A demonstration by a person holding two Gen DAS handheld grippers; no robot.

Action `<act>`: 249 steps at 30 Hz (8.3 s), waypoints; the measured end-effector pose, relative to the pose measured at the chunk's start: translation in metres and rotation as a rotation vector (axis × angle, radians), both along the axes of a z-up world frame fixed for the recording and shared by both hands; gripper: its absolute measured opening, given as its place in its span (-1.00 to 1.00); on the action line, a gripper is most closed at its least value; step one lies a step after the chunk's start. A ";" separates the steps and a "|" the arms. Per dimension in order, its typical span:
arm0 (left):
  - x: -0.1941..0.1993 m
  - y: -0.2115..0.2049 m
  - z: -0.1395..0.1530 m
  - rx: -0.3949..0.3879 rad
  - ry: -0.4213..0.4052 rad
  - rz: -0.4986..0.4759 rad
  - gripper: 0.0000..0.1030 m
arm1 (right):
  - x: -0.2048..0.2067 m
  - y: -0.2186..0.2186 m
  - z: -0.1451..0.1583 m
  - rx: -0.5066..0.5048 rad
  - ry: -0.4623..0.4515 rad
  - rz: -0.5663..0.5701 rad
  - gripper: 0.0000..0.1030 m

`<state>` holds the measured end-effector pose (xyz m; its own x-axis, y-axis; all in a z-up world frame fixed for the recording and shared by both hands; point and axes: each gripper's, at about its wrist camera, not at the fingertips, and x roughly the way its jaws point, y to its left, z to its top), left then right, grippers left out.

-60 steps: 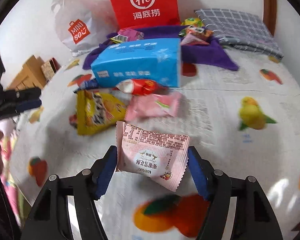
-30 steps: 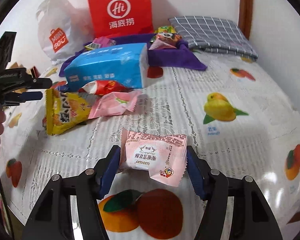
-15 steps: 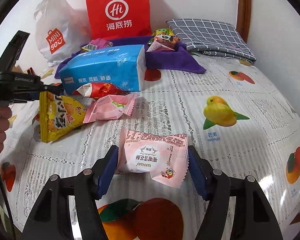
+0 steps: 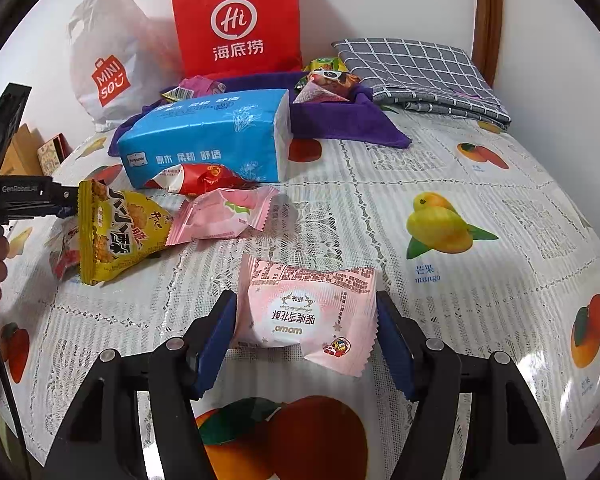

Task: Organize snacks
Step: 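Grasp the blue wrapped snack with the left gripper while the right holds the omom pack, then lift both held snacks up from the bed, then carry both held snacks over the purple towel, then open both grippers to drop the snacks onto the purple towel, then move both grippers back toward the remaining snack pile, then grasp the pink wrapped candy with the right gripper while the left approaches the strawberry bag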

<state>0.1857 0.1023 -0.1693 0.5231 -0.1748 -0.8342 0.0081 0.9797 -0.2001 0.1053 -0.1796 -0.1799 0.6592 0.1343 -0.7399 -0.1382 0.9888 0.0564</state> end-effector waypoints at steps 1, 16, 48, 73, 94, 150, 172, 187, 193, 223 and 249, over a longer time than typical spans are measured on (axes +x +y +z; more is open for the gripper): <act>0.000 -0.004 -0.001 0.031 -0.014 0.001 0.10 | 0.000 0.000 0.000 -0.001 0.000 -0.001 0.31; -0.032 -0.014 -0.005 0.146 -0.132 0.020 -0.24 | 0.000 -0.001 -0.001 0.002 0.000 -0.005 0.31; -0.033 -0.006 -0.006 0.076 -0.136 0.026 -0.24 | 0.002 0.007 0.029 0.095 -0.007 -0.045 0.16; -0.051 -0.001 0.015 0.033 -0.148 0.064 -0.26 | 0.000 0.020 0.104 0.137 -0.066 0.050 0.13; -0.005 -0.066 0.124 -0.108 -0.213 -0.082 -0.26 | 0.078 0.010 0.165 0.175 -0.090 0.108 0.13; 0.209 0.009 0.043 -0.098 0.043 0.095 -0.26 | 0.313 0.069 0.070 0.025 0.243 0.268 0.14; 0.217 -0.017 0.034 -0.137 0.075 0.032 0.06 | 0.321 0.075 0.048 -0.020 0.300 0.283 0.39; 0.153 -0.013 0.077 -0.133 0.008 0.021 0.20 | 0.275 0.054 0.135 0.073 0.045 0.209 0.47; 0.103 -0.013 0.096 -0.080 -0.037 0.015 0.20 | 0.231 0.048 0.151 0.068 -0.039 0.199 0.47; -0.058 -0.008 0.027 -0.010 0.004 0.088 0.20 | 0.043 -0.002 0.086 0.129 0.039 0.098 0.10; -0.064 0.007 0.000 -0.007 -0.118 0.053 0.55 | 0.075 0.048 0.013 0.017 0.124 0.208 0.40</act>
